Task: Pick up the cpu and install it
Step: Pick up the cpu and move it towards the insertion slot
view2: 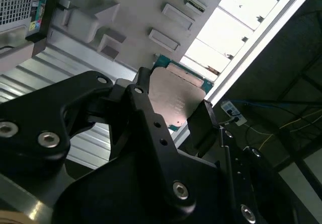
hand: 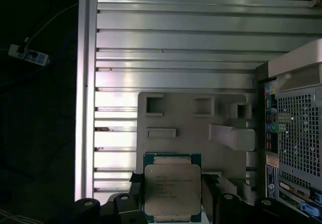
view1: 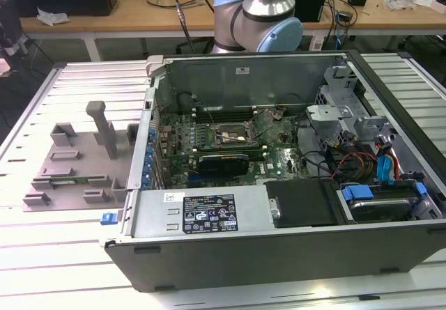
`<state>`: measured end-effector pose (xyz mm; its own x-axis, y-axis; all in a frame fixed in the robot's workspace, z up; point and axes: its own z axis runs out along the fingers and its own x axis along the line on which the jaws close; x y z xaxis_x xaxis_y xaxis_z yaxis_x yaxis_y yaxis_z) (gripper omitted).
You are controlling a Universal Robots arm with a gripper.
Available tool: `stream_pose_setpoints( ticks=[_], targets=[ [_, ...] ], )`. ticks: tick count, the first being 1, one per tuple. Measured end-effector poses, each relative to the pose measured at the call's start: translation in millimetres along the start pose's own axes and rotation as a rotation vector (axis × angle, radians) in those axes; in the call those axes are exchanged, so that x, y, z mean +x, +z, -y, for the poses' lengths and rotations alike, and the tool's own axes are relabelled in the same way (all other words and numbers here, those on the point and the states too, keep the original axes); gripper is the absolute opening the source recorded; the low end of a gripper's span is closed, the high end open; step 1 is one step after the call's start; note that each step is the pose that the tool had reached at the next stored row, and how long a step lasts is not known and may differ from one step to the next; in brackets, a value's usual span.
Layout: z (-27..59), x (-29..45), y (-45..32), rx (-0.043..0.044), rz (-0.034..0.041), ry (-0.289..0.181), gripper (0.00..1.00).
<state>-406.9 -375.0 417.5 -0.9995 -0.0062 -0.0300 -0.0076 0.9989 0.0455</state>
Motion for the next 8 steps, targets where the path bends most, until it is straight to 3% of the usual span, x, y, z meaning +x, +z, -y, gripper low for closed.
stream_pose_setpoints(
  ticks=[4, 8],
  targets=[
    [-0.5, -0.2, -6.1, -0.0001, 0.0001, 0.000, 0.55],
    [-0.5, -0.2, -6.7, -0.0001, 0.0001, 0.000, 0.55]
  ],
)
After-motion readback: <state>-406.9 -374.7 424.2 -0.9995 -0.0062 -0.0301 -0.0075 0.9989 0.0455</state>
